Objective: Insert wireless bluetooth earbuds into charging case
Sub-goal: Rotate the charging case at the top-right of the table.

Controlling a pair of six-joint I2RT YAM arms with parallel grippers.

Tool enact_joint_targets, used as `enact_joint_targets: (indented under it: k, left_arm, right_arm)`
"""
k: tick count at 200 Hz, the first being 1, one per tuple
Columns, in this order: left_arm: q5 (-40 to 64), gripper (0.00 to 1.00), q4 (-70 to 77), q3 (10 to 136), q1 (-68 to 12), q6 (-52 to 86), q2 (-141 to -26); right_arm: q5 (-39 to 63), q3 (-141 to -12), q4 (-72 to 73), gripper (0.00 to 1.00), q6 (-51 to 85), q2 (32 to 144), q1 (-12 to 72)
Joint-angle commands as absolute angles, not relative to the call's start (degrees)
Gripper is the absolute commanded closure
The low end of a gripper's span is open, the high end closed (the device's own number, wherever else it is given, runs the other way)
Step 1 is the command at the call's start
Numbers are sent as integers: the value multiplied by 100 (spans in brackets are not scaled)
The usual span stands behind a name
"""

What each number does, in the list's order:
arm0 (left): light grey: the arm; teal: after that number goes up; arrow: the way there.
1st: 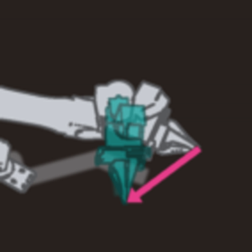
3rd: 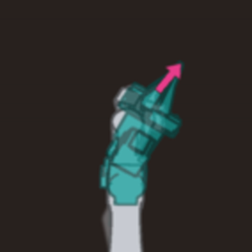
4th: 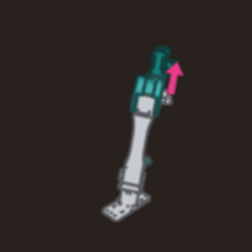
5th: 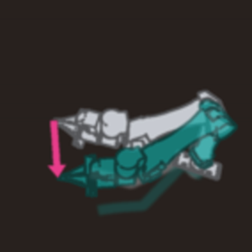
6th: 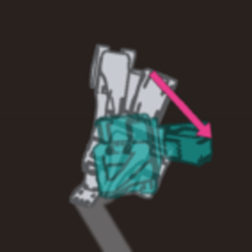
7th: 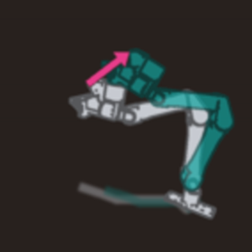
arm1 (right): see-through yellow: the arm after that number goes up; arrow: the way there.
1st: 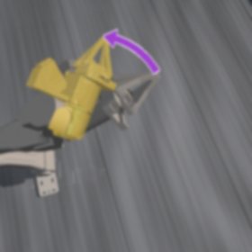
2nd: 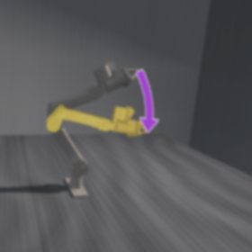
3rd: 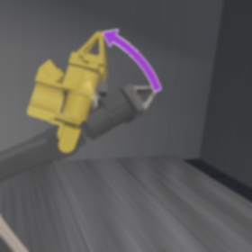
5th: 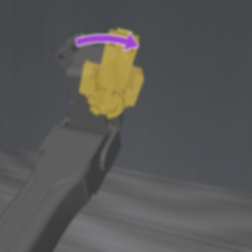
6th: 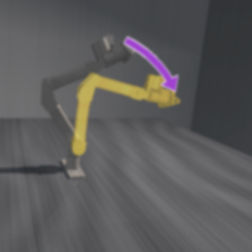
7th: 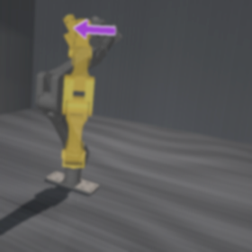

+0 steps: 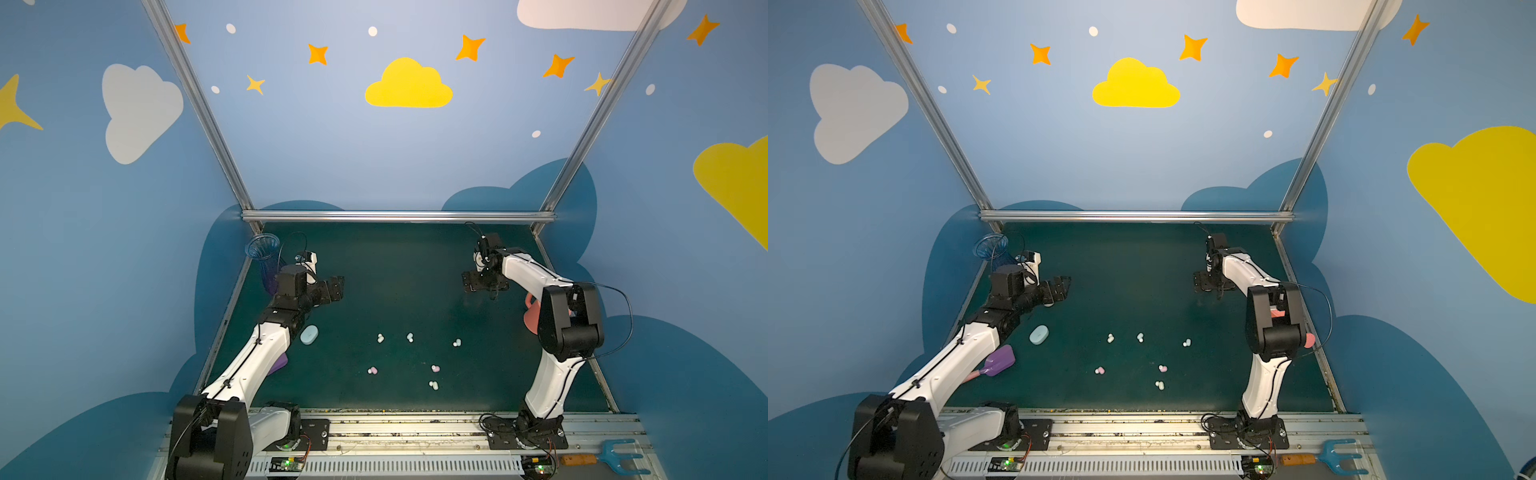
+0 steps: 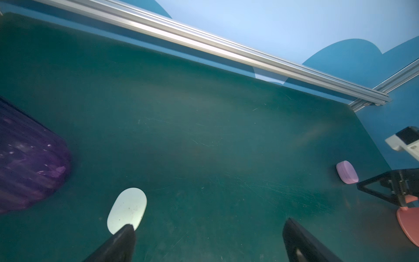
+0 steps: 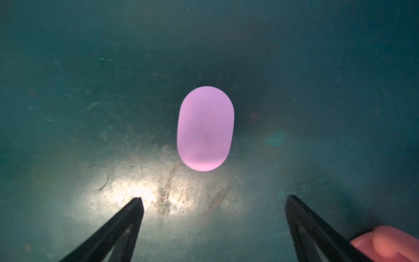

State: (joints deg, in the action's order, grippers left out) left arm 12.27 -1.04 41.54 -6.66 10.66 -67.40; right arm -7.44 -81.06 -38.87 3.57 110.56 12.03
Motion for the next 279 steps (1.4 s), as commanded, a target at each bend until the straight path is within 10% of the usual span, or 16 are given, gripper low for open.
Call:
enact_joint_targets:
  k: [1,279]
  left_arm:
    - [1405,0,-46,4328,-677,1129,-6766]
    - [1440,0,0,4320,-683,1077,-6759]
  right_arm:
    - [-987,-8300,-4026,3,303,11252,1239]
    - [-2122,-9759,-4686,3,416,12376,879]
